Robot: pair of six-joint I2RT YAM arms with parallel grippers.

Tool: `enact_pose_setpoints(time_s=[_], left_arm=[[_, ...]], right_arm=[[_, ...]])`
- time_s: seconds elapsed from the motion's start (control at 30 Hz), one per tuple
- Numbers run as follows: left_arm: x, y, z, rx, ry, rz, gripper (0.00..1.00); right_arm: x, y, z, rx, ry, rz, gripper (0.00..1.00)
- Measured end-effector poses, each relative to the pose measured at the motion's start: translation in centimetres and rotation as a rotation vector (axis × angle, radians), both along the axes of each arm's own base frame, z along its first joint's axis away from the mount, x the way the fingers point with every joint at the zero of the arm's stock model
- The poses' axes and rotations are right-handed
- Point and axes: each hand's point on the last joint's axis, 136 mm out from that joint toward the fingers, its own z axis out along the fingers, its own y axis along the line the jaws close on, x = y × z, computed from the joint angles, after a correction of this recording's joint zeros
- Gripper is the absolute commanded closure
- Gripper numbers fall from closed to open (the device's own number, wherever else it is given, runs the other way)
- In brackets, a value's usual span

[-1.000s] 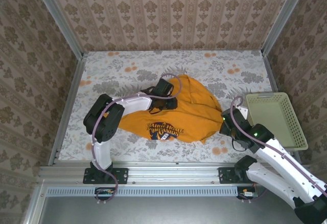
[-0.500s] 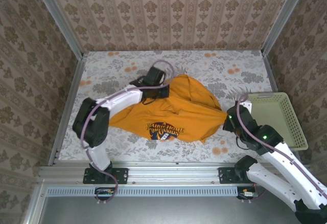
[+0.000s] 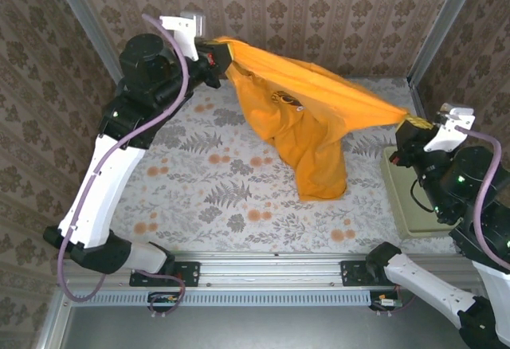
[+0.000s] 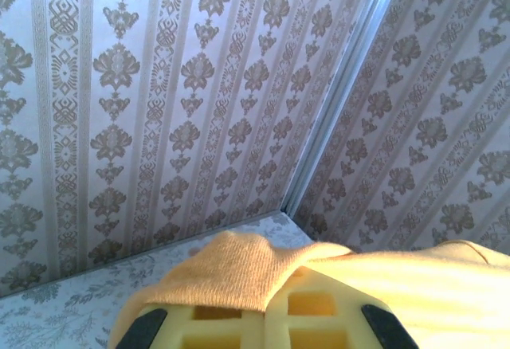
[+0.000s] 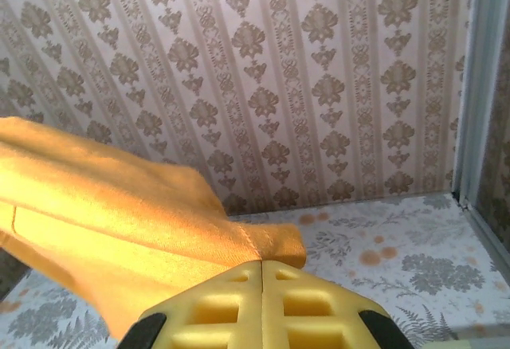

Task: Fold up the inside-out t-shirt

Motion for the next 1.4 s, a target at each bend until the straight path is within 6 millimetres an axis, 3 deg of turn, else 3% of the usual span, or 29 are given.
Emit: enact_pose_setpoints(time_s=[0.1, 0.2, 0.27, 0.37, 0.43, 0.5, 0.57, 0.67, 0.73, 0.87, 0.97, 1.07, 1.2, 1.23, 1.4], left_arm=[[1.3, 0.0, -5.1, 0.055, 0.092, 0.001, 1.0], [3.2, 0.5, -13.5, 0.144, 0.263, 0.029, 1.0], [3.9, 2.3, -18.4, 0.189, 0.384, 0.069, 1.0], [5.1, 6.5, -20.5, 0.189, 0.469, 0.17, 1.0], [5.5, 9.7, -19.1, 0.167, 0.464, 0.247, 1.0], [5.0, 11.9, -16.0, 0.145, 0.422, 0.305, 1.0], [3.5, 12.8, -10.6, 0.121, 0.314, 0.326, 1.0], [-0.5, 13.8, -2.8, 0.081, 0.132, 0.343, 1.0], [-3.8, 14.7, 0.9, 0.058, 0.031, 0.354, 1.0], [-9.6, 15.1, 4.1, 0.033, -0.073, 0.32, 1.0], [-11.0, 14.1, 3.7, 0.037, -0.071, 0.269, 1.0], [-10.0, 11.0, 0.6, 0.085, -0.005, 0.188, 1.0], [-7.4, 4.2, -6.1, 0.194, 0.122, 0.06, 1.0], [-6.8, 2.7, -7.6, 0.21, 0.147, 0.038, 1.0], [-4.2, -6.2, -18.8, 0.288, 0.348, -0.071, 0.95]], right_arm=[[1.6, 2.0, -3.8, -0.046, 0.097, 0.056, 1.0], [3.9, 4.6, -9.3, -0.102, 0.249, 0.121, 1.0], [5.3, 6.3, -12.8, -0.137, 0.355, 0.164, 1.0], [7.2, 8.6, -15.8, -0.163, 0.455, 0.212, 1.0], [8.7, 10.2, -16.6, -0.162, 0.494, 0.248, 1.0], [10.8, 12.3, -16.4, -0.144, 0.507, 0.287, 1.0], [13.8, 15.0, -15.4, -0.11, 0.499, 0.329, 1.0], [18.8, 19.2, -12.5, -0.056, 0.44, 0.386, 1.0], [21.5, 21.4, -11.1, -0.028, 0.402, 0.413, 1.0], [25.4, 24.8, -9.1, 0.006, 0.356, 0.46, 1.0], [27.1, 26.1, -8.6, 0.014, 0.338, 0.474, 1.0], [28.4, 25.9, -9.4, 0.011, 0.355, 0.457, 1.0], [31.2, 23.4, -12.2, 0.009, 0.408, 0.392, 1.0], [31.8, 22.7, -12.9, 0.009, 0.422, 0.376, 0.95], [34.3, 17.1, -17.1, 0.019, 0.521, 0.265, 0.61]])
